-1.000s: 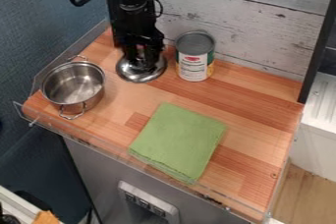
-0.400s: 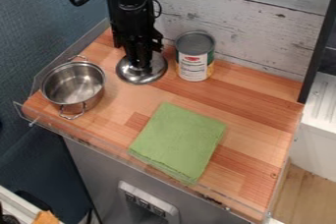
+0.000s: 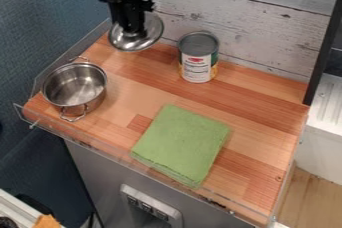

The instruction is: Put the lid on the silver pot

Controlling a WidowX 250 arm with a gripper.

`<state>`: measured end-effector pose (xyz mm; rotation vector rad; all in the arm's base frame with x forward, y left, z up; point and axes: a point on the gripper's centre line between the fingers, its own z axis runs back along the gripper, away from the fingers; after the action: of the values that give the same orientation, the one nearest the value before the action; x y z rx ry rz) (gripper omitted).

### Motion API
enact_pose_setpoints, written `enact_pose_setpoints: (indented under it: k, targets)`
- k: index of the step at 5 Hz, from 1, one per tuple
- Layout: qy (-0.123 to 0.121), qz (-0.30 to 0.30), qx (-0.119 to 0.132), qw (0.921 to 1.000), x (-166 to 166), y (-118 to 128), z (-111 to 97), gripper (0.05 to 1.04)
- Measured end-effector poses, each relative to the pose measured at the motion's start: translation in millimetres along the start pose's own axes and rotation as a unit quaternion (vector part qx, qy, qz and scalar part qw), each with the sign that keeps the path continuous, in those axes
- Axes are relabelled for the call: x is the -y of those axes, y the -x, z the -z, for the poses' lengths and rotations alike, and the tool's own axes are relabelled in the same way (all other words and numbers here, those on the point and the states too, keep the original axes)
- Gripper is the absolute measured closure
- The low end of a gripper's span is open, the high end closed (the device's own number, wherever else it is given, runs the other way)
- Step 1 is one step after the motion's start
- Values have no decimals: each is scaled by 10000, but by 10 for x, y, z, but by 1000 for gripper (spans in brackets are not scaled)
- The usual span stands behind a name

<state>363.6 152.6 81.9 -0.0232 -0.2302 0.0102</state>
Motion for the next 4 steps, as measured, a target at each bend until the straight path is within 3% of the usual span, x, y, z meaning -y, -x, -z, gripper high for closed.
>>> enact_pose_setpoints:
  k: [1, 2, 4]
  targets:
    - [-81, -102, 3, 9999, -171, 203, -130, 804]
    - [-150, -154, -219, 9995, -359, 486, -93, 804]
    - [-179, 230, -672, 9973, -429, 946, 142, 804]
